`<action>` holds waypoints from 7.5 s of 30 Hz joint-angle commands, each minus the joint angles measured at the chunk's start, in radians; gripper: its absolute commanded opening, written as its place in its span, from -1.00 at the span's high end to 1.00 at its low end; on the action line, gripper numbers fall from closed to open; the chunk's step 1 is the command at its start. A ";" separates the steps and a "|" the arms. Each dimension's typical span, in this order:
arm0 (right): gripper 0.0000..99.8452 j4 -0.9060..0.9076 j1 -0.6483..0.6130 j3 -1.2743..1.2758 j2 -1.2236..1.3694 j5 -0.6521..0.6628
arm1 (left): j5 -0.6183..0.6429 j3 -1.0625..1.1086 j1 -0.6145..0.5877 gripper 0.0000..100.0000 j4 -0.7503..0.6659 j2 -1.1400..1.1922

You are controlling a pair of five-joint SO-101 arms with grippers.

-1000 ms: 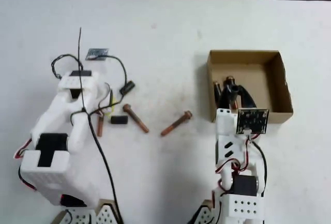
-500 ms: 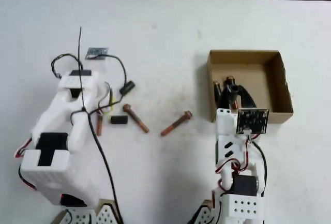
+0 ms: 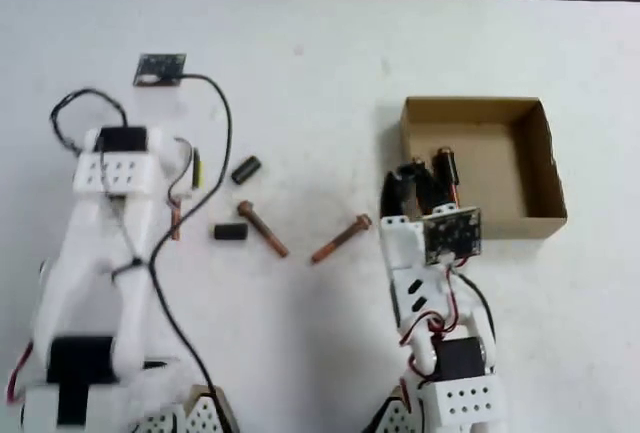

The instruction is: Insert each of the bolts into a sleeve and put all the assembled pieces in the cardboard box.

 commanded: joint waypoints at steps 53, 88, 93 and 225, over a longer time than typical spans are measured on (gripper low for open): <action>0.97 -0.140 -0.556 0.008 -0.015 -0.014 | 0.069 0.388 0.311 0.92 -0.187 -1.274; 0.97 -0.133 -0.553 0.008 -0.008 -0.006 | 0.161 0.635 0.567 0.92 -0.540 -1.274; 0.97 -0.133 -0.552 0.008 -0.008 -0.006 | 0.163 0.637 0.567 0.92 -0.503 -1.274; 0.97 0.696 -0.012 -0.807 0.351 0.101 | 0.018 1.108 -0.174 0.96 -0.086 -1.586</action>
